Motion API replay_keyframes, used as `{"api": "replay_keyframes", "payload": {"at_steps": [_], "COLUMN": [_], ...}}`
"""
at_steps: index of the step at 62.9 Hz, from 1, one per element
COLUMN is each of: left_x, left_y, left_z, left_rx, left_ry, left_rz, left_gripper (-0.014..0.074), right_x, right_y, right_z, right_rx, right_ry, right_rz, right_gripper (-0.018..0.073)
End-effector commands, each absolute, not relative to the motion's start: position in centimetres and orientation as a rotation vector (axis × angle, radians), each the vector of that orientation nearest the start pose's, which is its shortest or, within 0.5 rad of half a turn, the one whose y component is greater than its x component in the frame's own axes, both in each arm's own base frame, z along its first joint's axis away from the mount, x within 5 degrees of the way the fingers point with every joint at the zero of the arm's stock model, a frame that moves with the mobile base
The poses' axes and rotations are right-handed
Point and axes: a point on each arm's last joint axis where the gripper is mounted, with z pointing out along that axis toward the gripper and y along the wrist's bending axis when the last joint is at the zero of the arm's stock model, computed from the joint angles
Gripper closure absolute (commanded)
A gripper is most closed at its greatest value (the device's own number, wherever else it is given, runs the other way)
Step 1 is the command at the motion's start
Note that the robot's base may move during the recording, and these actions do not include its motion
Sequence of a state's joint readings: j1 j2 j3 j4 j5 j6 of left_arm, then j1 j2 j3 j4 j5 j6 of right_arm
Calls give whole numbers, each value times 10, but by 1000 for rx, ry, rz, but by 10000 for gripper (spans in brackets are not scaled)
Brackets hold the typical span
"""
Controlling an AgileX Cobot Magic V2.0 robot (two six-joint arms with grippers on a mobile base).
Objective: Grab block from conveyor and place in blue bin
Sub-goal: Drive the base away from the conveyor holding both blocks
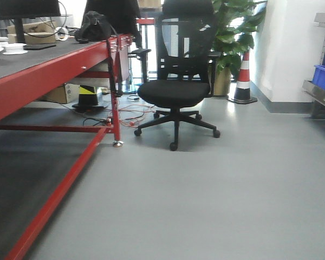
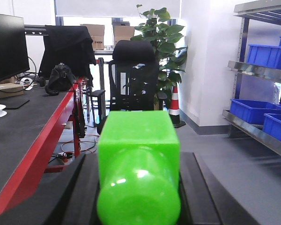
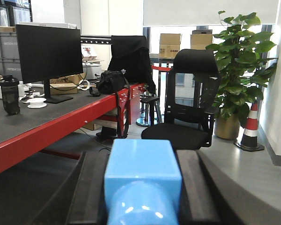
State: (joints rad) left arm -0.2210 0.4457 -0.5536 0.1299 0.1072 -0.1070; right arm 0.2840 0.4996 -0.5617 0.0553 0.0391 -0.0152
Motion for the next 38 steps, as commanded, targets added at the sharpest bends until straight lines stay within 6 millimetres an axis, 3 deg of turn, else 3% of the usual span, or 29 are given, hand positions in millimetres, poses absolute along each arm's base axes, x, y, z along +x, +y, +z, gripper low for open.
{"api": "replay_keyframes", "payload": {"at_steps": [1, 38], "left_x": [91, 91], "left_y": [-20, -20], "left_z": [360, 360], "left_rx": [174, 174], "left_ry": [1451, 1451], "left_rz": [-155, -155], "left_gripper": [707, 707], "right_x": [100, 100], "right_y": [30, 30], "right_z": [364, 364], "right_rx": [-184, -184], "right_ry": [1427, 1427], "right_rz": [261, 261], "right_gripper": [720, 720]}}
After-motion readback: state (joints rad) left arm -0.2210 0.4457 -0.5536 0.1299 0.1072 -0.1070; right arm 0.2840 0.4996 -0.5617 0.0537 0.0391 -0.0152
